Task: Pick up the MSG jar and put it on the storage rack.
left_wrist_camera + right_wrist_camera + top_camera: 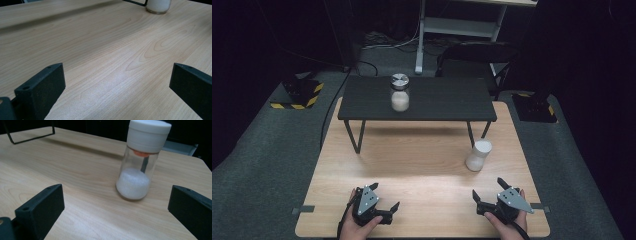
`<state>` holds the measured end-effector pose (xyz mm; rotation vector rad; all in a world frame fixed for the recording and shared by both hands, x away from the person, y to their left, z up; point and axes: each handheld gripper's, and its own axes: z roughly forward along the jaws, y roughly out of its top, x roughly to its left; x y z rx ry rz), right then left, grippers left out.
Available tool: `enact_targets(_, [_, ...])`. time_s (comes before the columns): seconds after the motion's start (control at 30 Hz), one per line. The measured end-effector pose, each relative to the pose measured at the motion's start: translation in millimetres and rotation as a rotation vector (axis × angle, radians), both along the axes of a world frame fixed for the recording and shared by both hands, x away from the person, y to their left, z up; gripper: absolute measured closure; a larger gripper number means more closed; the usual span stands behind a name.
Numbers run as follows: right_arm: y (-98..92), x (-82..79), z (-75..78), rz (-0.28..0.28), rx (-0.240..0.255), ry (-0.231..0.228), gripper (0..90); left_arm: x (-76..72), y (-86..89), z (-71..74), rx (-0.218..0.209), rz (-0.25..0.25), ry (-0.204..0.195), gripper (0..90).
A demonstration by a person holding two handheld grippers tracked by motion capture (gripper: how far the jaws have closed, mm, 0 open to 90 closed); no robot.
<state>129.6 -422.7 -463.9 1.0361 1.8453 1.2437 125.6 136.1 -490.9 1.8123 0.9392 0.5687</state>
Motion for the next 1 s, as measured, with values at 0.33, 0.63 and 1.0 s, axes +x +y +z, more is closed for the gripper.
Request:
enact_targets(0.33, [3.5,14.4,14.9,-0.017,0.017,-0.014,0.1,-0.3,0.2,0.1,0.003,-0.003,-0.002,0.4])
enact_targets(0.63, [5.4,31.4,21.4,-0.040,0.040,-0.005,0.0,-0.2,0.4,0.1,0.002,-0.003,-0.001,0.4])
enact_targets(1.0, [13.5,56.3,17.3,-0.077,0.039,-0.005,0.0,-0.4,0.3,0.1,0.001,-0.001,-0.001,0.4])
